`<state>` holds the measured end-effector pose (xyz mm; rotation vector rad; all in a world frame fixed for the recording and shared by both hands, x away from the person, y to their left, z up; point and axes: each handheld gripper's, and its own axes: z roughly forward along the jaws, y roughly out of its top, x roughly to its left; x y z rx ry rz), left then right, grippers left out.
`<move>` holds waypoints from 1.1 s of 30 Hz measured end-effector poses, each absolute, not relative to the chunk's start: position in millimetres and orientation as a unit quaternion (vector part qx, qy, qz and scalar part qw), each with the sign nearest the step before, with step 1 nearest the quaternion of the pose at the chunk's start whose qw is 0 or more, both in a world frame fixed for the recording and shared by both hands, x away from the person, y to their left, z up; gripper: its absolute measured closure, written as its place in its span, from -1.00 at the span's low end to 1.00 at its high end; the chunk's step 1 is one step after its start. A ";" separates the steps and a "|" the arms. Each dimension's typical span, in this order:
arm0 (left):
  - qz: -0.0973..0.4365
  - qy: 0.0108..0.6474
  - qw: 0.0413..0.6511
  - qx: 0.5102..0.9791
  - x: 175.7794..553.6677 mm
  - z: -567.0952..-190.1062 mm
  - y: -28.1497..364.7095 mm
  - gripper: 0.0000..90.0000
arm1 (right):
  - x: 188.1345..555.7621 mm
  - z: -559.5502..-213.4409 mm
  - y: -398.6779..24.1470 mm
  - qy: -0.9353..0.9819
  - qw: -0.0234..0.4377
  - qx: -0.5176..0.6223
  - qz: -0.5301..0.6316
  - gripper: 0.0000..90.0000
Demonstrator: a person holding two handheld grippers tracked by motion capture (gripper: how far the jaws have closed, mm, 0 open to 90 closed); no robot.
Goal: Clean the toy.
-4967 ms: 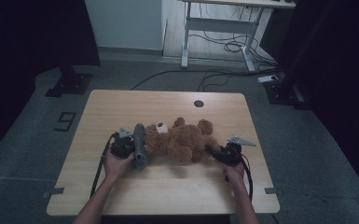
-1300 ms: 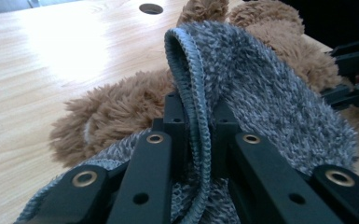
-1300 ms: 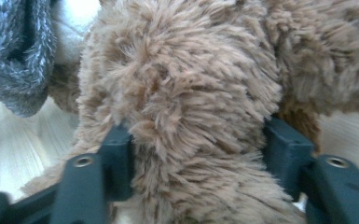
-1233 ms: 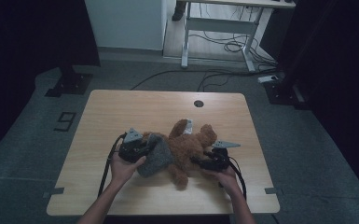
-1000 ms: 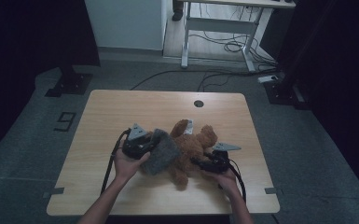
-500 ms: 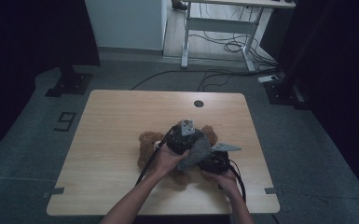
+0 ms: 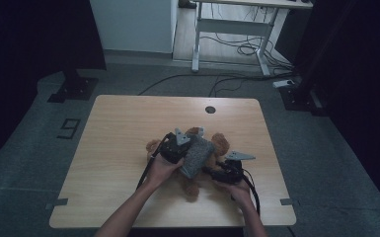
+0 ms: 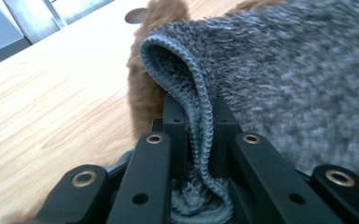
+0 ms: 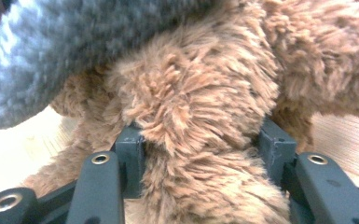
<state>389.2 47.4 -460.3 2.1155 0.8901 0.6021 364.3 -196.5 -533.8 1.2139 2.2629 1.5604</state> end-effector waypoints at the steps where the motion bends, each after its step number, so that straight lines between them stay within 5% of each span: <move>1: 0.236 0.349 0.380 0.824 387.2 -459.3 52.8 0.79 | 364.0 -533.8 -196.4 0.751 0.069 0.403 0.518 0.06; 11: 0.232 0.349 0.410 0.810 375.7 -443.5 72.3 0.79 | 364.5 -534.9 -196.4 0.748 0.067 0.408 0.519 0.09; 23: 0.190 0.302 0.412 0.838 372.7 -450.9 -8.4 0.79 | 363.7 -535.0 -196.4 0.744 0.067 0.415 0.520 0.10; 33: 0.249 0.289 0.382 0.842 360.6 -461.7 15.8 0.80 | 364.8 -537.4 -198.2 0.735 0.060 0.426 0.525 0.10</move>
